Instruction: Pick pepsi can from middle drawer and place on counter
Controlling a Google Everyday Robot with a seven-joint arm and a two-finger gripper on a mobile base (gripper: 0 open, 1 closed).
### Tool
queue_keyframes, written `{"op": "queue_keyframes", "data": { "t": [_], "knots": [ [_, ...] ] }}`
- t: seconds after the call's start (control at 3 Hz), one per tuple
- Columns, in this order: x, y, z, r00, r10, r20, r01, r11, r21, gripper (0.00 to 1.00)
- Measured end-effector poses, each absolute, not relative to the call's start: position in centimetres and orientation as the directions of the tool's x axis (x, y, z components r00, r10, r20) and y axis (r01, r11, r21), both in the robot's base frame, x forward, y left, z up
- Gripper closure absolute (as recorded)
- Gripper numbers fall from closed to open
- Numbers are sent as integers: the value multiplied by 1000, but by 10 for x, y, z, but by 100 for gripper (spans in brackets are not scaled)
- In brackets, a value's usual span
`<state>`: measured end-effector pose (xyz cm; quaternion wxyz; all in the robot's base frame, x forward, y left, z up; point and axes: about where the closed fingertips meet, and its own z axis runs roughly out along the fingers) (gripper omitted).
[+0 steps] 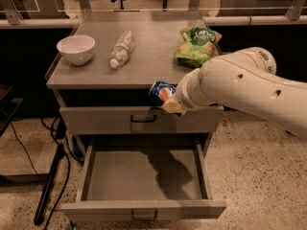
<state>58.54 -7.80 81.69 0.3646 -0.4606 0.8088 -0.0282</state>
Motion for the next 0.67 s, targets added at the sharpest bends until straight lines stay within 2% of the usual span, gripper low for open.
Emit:
{"op": "queue_keyframes", "data": {
  "t": [0.67],
  "knots": [
    [604,-80,838,-294,-764,-574,-722,571,-391,100]
  ]
}}
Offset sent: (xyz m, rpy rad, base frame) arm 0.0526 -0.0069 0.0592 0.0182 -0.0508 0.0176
